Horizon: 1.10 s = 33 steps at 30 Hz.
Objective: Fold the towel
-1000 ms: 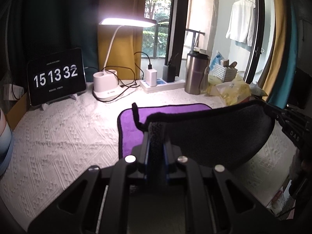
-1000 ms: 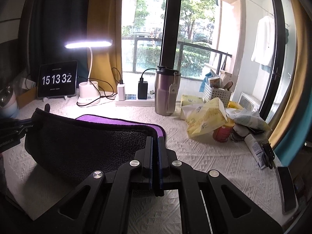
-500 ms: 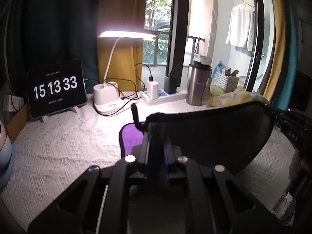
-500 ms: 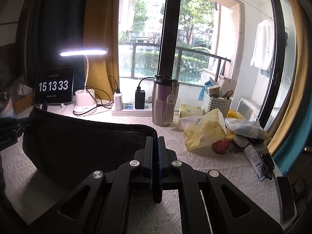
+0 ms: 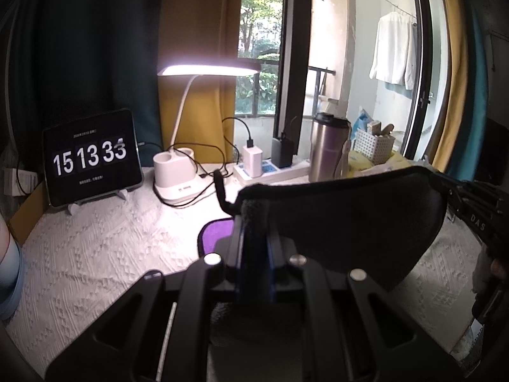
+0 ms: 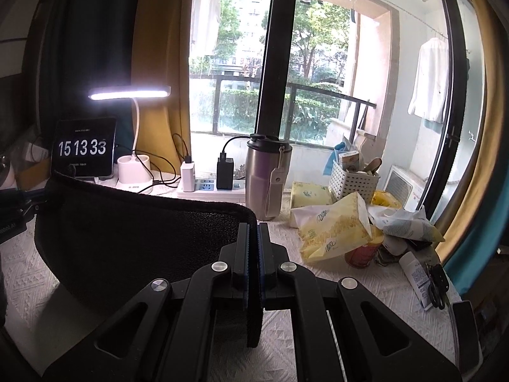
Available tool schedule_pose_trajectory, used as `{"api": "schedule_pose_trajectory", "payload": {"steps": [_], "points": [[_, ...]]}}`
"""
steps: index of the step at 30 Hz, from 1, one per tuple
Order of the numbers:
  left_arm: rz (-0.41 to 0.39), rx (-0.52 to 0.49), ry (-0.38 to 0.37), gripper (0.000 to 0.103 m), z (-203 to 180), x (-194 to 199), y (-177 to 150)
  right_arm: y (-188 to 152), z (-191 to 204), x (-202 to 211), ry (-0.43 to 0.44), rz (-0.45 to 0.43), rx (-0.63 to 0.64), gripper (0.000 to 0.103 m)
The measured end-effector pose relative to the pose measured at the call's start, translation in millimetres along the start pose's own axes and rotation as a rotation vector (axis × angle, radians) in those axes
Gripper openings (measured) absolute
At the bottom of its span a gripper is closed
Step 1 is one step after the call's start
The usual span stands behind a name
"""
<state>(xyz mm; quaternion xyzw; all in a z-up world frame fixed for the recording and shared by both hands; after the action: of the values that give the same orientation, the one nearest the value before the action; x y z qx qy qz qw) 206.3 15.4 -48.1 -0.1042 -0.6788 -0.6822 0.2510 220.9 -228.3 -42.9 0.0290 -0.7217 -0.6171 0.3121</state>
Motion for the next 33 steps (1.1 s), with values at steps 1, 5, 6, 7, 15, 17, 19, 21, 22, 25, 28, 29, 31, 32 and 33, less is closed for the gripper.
{"api": "schedule_pose_trajectory", "payload": {"steps": [1,5,6,7,15,17,19,21,22,25,28,29,31,32,33], "points": [[-0.002,-0.001,0.001,0.012,0,-1,1,1,0,-1,0.000,-0.001,0.001,0.005],[-0.010,-0.004,0.006,0.012,-1,-5,4,4,-1,-7,0.001,-0.004,0.006,0.005],[-0.012,-0.005,0.008,0.012,-1,-5,4,5,-1,-9,0.002,-0.005,0.007,0.005],[-0.014,-0.007,0.009,0.012,-1,-7,5,6,-2,-10,0.002,-0.005,0.008,0.005],[-0.020,-0.006,0.021,0.012,0,-20,11,13,-5,-23,0.005,-0.009,0.020,0.005],[-0.021,-0.007,0.024,0.012,0,-24,13,14,-6,-26,0.007,-0.011,0.022,0.005],[-0.028,-0.012,0.028,0.012,-1,-28,15,16,-7,-30,0.008,-0.014,0.025,0.005],[-0.030,-0.013,0.030,0.012,-1,-32,16,17,-8,-34,0.008,-0.016,0.028,0.005],[-0.030,-0.012,0.031,0.012,-1,-35,16,18,-8,-36,0.008,-0.016,0.029,0.005],[-0.033,-0.012,0.036,0.012,-2,-42,15,20,-10,-43,0.010,-0.016,0.031,0.005],[-0.031,-0.017,0.042,0.012,-4,-50,15,21,-12,-51,0.012,-0.013,0.032,0.005],[-0.030,-0.020,0.044,0.012,-4,-52,14,21,-12,-54,0.013,-0.010,0.032,0.005],[-0.023,-0.024,0.051,0.012,-5,-58,13,21,-14,-59,0.014,-0.005,0.030,0.005],[-0.019,-0.026,0.055,0.012,-5,-61,13,21,-15,-61,0.015,-0.003,0.029,0.005],[-0.014,-0.027,0.057,0.012,-5,-64,12,20,-16,-64,0.015,0.001,0.027,0.005]]}}
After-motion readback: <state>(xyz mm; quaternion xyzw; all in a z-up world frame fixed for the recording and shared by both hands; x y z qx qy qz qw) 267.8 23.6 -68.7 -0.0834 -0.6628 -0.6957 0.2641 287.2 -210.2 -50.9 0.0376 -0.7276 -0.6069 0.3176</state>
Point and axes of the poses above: each gripper's, at about its wrist camera, not at the fingertips, and x roughly against the way its jaws point, z to its left, y to its top, the point moved 4 cm from there along -x, roughly the way its jaws point, and after that the axes turned 15 degrees about y, right-handed, at the moved point
